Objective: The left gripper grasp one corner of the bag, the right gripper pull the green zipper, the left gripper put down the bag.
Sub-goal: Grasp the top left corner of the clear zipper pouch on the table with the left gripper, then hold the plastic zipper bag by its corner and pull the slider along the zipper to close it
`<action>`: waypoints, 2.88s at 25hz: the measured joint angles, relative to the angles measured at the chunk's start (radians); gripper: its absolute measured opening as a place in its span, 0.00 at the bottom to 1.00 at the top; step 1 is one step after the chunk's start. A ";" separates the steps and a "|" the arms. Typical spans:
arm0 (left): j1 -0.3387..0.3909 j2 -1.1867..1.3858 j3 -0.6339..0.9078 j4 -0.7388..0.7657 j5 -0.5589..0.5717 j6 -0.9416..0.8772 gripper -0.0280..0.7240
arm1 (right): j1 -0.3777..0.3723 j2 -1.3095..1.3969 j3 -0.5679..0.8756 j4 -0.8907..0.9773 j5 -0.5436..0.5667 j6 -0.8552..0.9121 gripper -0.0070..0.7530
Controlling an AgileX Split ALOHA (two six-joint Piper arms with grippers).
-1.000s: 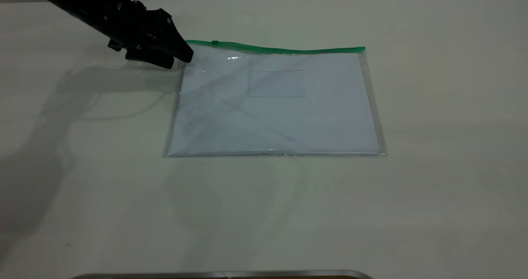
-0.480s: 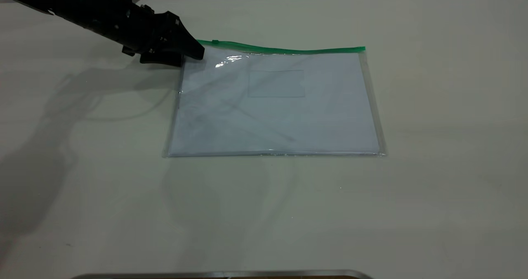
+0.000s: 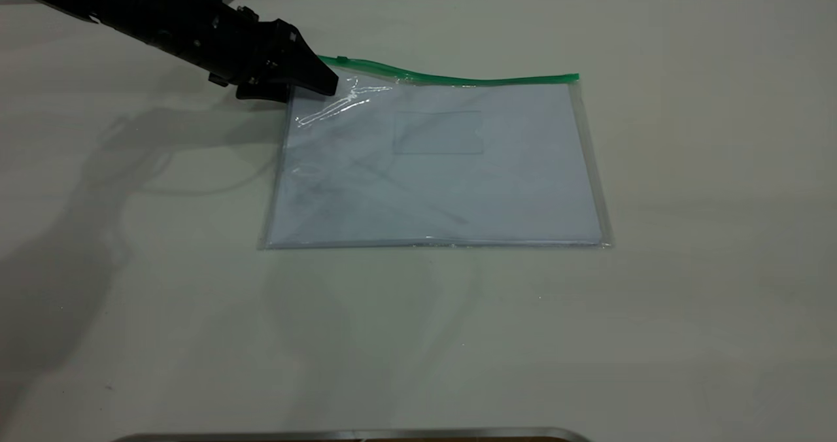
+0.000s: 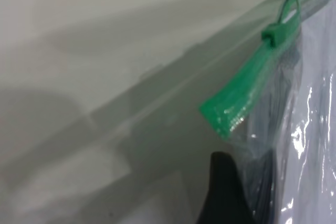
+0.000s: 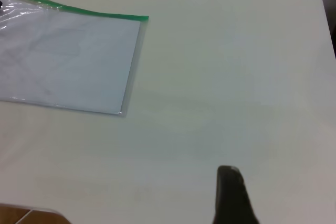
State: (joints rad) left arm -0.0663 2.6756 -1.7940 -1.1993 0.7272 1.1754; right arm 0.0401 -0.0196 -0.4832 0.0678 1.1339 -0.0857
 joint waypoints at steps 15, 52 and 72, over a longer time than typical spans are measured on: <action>-0.001 0.000 -0.002 -0.003 0.014 0.150 0.11 | 0.000 0.041 -0.017 0.000 -0.004 0.035 0.67; -0.246 -0.061 -0.276 0.412 0.319 0.707 0.11 | 0.173 1.757 -0.430 0.736 -0.867 -1.030 0.67; -0.286 -0.061 -0.276 0.257 0.250 0.750 0.11 | 0.299 2.026 -0.600 1.128 -0.860 -1.476 0.67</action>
State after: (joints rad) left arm -0.3527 2.6148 -2.0702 -0.9418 0.9768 1.9257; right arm 0.3393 2.0063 -1.0828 1.1960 0.2739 -1.5613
